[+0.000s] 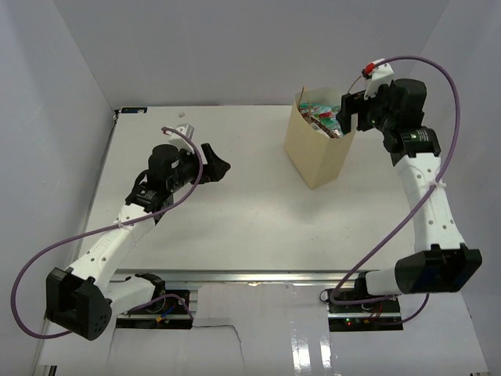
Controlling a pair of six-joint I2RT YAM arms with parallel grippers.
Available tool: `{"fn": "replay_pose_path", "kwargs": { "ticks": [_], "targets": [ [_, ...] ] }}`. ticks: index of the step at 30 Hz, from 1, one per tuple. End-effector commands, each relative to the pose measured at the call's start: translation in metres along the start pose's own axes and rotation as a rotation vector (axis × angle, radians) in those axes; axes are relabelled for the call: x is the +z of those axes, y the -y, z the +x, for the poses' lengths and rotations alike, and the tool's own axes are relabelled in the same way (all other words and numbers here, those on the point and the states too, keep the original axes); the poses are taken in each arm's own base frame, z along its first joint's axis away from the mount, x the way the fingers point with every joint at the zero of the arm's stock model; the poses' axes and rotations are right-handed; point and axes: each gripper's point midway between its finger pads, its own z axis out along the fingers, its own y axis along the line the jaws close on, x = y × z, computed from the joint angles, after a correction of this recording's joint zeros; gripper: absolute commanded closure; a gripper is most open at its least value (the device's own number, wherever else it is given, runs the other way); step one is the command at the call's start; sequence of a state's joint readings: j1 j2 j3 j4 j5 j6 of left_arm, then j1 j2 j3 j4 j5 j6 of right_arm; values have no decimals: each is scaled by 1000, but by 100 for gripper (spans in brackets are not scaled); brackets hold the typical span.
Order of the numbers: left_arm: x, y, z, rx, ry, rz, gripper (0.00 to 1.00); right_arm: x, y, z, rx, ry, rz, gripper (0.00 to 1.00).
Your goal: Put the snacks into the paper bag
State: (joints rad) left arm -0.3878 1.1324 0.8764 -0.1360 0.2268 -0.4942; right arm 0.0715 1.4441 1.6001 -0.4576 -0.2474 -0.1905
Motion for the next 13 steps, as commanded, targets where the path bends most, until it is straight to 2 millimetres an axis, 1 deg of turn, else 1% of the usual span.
{"fn": "replay_pose_path", "kwargs": {
  "ticks": [1,2,3,4,5,6,7,8,9,10,11,13],
  "targets": [
    [-26,2,-53,34,160,-88,2,-42,11,5,-54,2,130,10],
    [-31,1,-55,40,164,-105,2,-56,10,3,-66,22,152,10],
    [-35,0,-59,53,173,-122,2,-57,14,22,-59,-11,187,10],
    [-38,-3,-63,56,186,-148,2,-62,16,28,-49,-15,211,10],
    [-45,-2,-66,62,190,-157,2,-75,16,26,-42,7,241,10],
    [-48,-5,-71,65,208,-183,2,-82,26,33,-30,-7,312,10],
    [-51,-6,-73,72,215,-192,2,-83,27,50,-21,-38,331,10],
    [-56,-4,-74,78,223,-190,2,-91,27,51,-23,-30,355,10],
    [-58,-3,-75,82,228,-186,2,-96,31,57,-22,-46,386,10],
    [-60,-2,-75,85,232,-182,2,-95,31,70,-24,-70,392,10],
    [-60,-3,-74,88,233,-185,2,-100,28,70,-12,-58,393,10],
    [-62,-3,-75,93,241,-185,2,-104,21,76,-15,-52,365,10]
  ]
}}
